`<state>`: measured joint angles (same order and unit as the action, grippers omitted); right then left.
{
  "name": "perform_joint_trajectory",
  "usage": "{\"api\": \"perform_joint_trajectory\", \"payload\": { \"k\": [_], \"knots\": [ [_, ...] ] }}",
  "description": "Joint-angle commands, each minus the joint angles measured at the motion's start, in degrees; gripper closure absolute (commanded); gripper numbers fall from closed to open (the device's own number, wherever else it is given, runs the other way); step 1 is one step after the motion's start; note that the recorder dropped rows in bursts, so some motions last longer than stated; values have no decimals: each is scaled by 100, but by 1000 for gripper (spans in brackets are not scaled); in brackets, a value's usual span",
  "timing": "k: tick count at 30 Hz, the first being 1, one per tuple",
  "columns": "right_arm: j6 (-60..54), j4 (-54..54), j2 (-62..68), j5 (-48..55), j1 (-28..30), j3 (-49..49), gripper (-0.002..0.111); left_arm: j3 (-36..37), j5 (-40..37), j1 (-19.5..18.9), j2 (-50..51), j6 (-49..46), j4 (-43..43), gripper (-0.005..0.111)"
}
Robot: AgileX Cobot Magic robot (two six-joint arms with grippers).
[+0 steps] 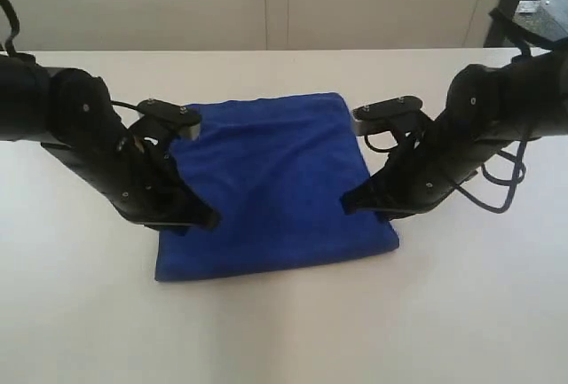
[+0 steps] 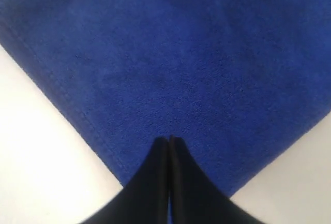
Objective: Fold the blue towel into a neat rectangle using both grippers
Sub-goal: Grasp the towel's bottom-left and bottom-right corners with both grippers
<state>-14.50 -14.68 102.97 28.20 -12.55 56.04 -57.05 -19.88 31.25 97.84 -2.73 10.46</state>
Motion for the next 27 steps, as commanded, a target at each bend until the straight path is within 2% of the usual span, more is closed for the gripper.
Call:
{"api": "perform_joint_trajectory", "payload": {
  "k": [1,8,12,17,27],
  "knots": [
    [-76,-25,50,-247,-5,-82,108,42,-29,34,229,15,53,107],
    [-76,-48,343,102,-5,-96,108,42,-52,34,538,15,-6,107],
    [159,-48,329,289,-44,-337,108,42,-188,14,590,15,-352,107],
    [561,-33,329,182,-412,-652,108,42,-443,14,590,15,-1013,107],
    [735,3,122,70,-432,-657,108,5,-456,14,408,-7,-1077,107]
  ]
}}
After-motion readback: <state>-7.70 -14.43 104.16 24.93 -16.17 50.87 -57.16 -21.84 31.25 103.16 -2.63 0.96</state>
